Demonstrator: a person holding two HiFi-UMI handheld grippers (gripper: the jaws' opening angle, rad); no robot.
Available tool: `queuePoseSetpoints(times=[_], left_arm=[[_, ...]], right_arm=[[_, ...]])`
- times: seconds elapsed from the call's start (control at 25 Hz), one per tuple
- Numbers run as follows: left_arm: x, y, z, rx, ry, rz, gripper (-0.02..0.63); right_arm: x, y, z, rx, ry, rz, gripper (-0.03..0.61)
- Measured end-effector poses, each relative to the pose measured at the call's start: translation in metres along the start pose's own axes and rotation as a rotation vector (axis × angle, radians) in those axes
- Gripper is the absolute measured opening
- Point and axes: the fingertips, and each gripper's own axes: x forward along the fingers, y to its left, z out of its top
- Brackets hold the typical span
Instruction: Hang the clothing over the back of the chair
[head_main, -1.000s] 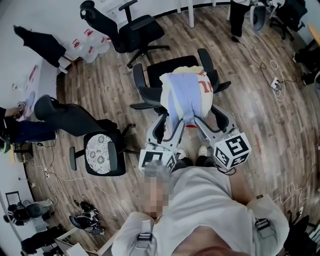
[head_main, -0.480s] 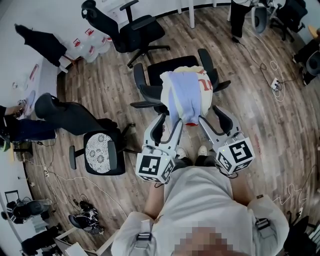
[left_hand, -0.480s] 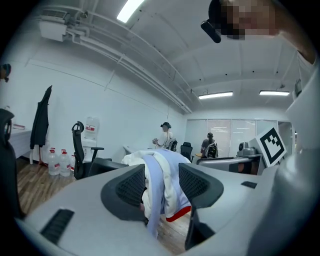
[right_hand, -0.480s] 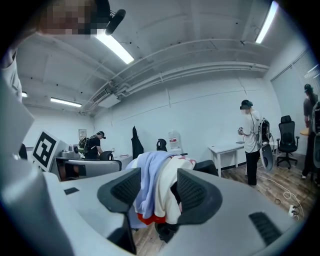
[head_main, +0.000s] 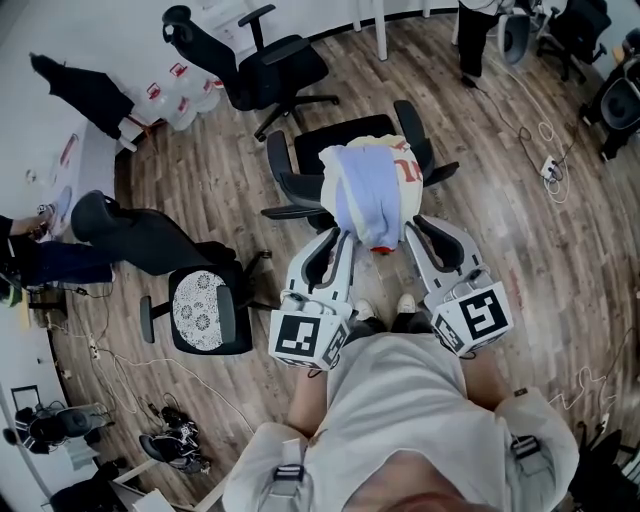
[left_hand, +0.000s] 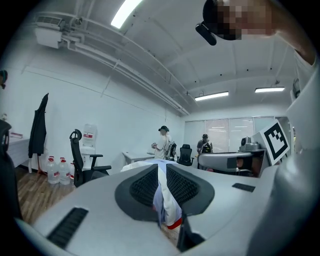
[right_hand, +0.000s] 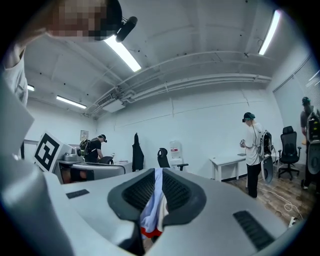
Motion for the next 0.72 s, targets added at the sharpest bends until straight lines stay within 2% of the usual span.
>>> queuePoseSetpoints(times=[0.32,0.72], left_arm=[[0.006,-0.003,0.011,0.034,-0.021,-0.018,0.029],[0.01,-0.007,0.001,0.024,-0.007,-0.039,0.018]], right_arm=[[0.0,-0.003,0.012,-0.027,-0.026,0.004,0.038],[0.002,-0.007,-0.009,0.002,0.015,0.01,0.023]])
